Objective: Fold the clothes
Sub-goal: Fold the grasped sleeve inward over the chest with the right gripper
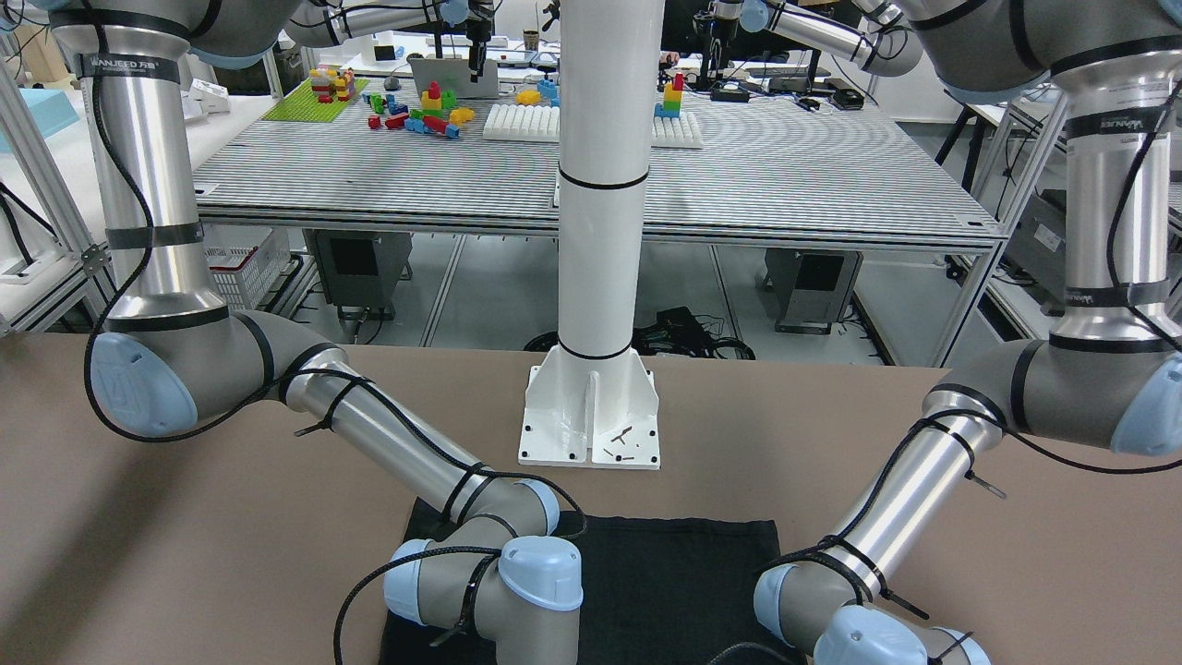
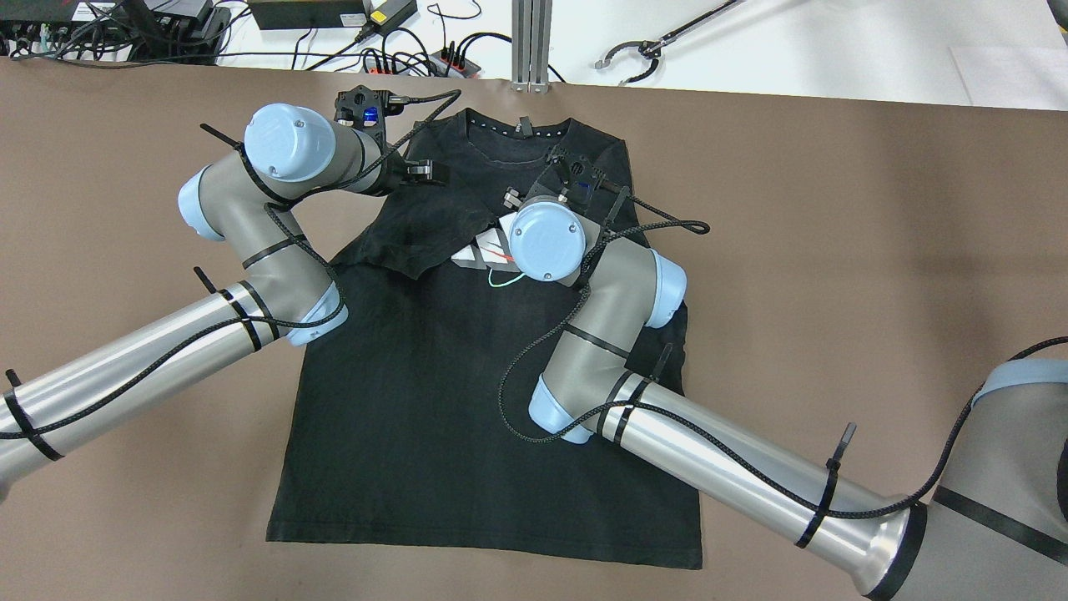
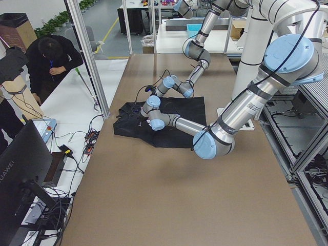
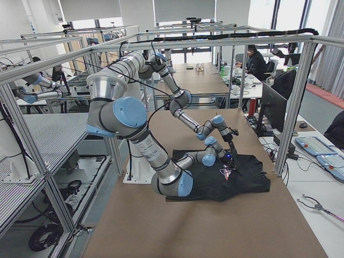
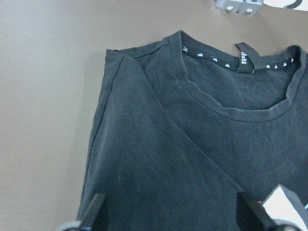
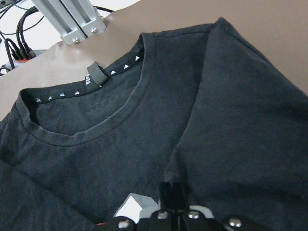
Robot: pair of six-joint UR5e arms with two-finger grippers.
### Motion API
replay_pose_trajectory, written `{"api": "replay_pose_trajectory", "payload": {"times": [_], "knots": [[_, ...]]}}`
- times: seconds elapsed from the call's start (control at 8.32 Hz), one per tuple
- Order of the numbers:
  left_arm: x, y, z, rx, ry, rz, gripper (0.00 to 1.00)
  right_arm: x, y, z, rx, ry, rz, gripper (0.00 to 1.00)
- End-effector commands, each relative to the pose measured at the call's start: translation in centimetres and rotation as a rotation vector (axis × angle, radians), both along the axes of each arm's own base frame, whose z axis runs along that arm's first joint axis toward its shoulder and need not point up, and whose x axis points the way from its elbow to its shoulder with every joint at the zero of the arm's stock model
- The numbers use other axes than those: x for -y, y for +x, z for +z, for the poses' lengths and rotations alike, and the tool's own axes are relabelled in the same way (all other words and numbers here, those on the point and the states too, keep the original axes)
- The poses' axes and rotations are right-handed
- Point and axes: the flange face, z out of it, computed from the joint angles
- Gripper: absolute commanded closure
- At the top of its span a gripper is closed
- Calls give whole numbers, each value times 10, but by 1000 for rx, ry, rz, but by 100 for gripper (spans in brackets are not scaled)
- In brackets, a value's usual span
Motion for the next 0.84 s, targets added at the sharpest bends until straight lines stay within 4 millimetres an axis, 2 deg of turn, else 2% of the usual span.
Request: {"api": "replay_pose_trajectory", "payload": {"times": [0.0, 0.36, 0.48, 0.72], "knots": [[1, -1, 0, 1, -1, -1, 6, -2, -2, -7, -66, 57, -56, 6], [1, -1, -2, -1, 1, -1, 6, -3, -2, -10, -73, 67, -74, 6], [0, -1, -1, -2, 2, -1, 6, -7, 1, -14, -106, 110, -138, 5], [-1, -2, -7, -20, 20, -2, 5, -14, 19, -21, -134, 116, -250, 4]]}}
